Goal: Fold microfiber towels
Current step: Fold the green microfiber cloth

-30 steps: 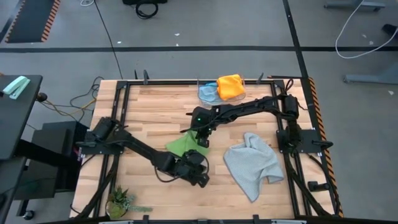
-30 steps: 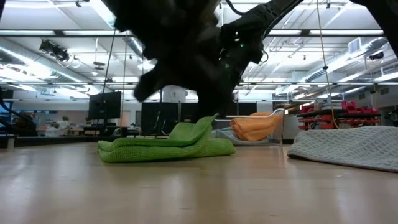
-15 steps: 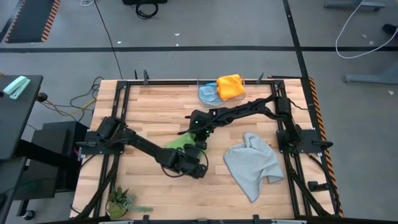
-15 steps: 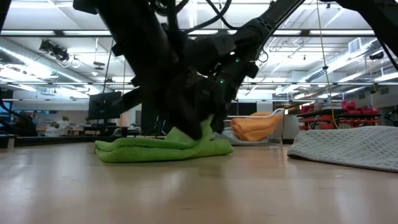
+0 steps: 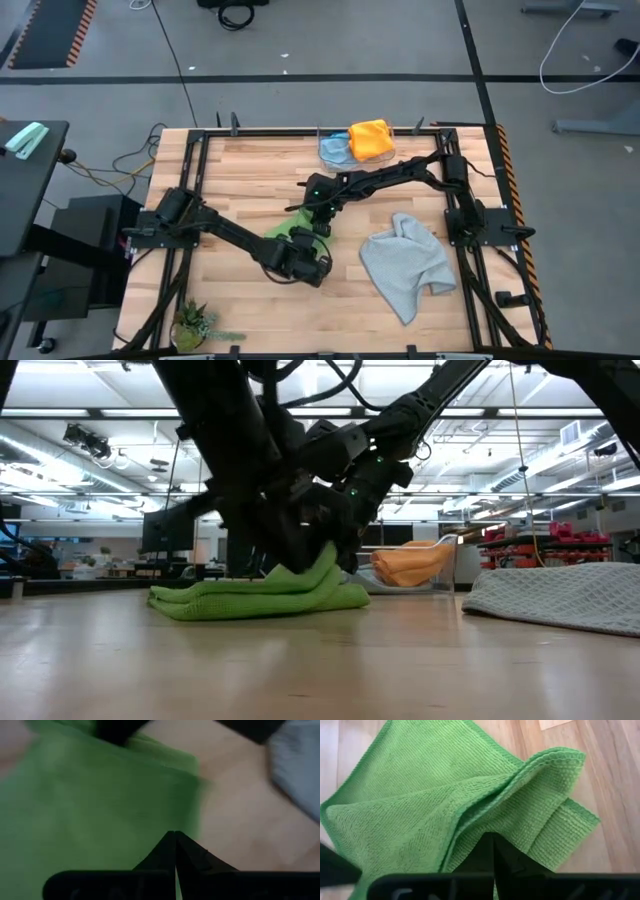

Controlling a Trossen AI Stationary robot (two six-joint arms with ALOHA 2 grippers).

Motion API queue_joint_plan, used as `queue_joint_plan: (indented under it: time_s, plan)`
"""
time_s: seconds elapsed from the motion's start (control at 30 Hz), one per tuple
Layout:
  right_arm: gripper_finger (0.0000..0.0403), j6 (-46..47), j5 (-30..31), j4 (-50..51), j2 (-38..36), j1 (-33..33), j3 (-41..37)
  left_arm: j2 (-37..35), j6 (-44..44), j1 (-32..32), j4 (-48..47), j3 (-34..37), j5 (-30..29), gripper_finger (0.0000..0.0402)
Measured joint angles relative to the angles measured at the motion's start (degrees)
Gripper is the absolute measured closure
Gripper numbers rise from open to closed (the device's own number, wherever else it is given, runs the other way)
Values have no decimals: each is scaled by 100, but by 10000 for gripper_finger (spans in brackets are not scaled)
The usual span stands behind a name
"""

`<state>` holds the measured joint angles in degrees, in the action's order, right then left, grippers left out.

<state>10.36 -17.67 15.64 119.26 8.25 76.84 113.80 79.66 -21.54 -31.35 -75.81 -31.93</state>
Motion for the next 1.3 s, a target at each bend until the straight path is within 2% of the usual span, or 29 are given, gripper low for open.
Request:
queue_joint_plan:
  time_s: [0.17,0.23,0.33,0.5,0.8,0.93,1.3]
  plan:
    - [403,-1,0,21,0,-2,-9,0,557,-54,-1386,-456,-256,397]
    - [403,-3,0,21,0,-2,-9,0,581,-103,-1606,-609,-372,396]
    - [403,-3,0,17,0,-2,-9,0,112,-201,-1540,-920,-396,388]
    - [403,-33,0,13,0,-2,-11,-17,-628,-289,-950,-1171,24,379]
    - [403,-44,-67,-20,0,-2,-13,32,-692,111,-584,-1199,628,353]
    - [403,-44,-81,-17,0,0,-13,31,-830,252,-601,-1200,919,328]
    - [403,-44,-92,-61,0,155,-13,31,-797,560,-671,-1200,1235,260]
